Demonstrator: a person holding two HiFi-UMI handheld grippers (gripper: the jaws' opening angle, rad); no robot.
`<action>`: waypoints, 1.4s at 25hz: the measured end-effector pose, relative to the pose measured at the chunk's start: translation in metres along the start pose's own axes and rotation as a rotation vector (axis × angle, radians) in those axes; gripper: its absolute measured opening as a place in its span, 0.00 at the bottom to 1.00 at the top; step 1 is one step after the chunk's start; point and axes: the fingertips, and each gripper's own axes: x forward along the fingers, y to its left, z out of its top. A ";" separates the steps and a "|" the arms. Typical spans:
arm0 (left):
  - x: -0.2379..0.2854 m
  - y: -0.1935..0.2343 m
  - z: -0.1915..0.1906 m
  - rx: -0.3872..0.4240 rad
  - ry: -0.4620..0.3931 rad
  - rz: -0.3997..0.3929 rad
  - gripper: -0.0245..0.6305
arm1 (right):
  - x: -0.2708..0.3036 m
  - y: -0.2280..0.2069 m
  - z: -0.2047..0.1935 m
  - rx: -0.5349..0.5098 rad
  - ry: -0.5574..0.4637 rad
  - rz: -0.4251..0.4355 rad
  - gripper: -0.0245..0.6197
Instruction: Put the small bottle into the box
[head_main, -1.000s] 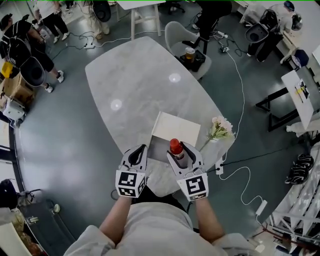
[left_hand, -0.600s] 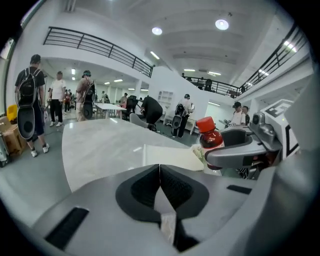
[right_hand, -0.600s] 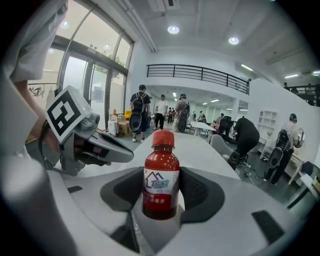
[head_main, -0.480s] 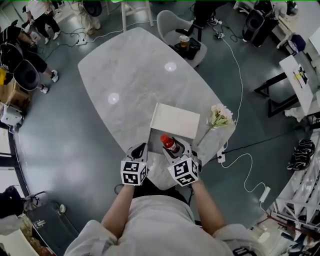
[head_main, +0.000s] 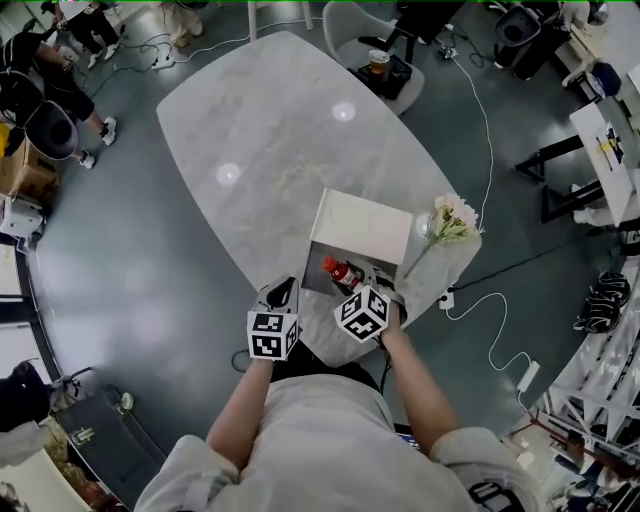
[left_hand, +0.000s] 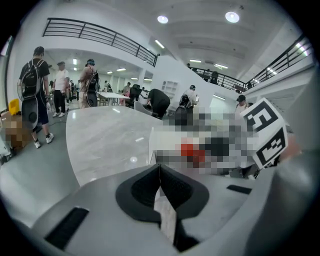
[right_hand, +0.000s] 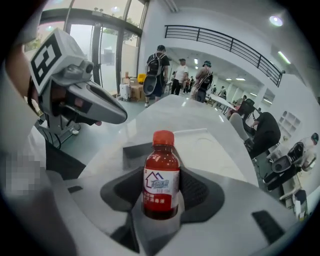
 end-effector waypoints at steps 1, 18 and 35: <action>0.000 0.000 -0.002 -0.004 0.005 -0.001 0.07 | 0.006 0.002 -0.003 -0.011 0.021 0.012 0.40; 0.007 0.014 -0.013 -0.022 0.045 0.001 0.07 | 0.054 0.008 -0.035 -0.043 0.218 0.089 0.40; 0.002 0.010 -0.019 -0.024 0.054 0.003 0.07 | 0.047 0.000 -0.026 0.038 0.171 0.064 0.42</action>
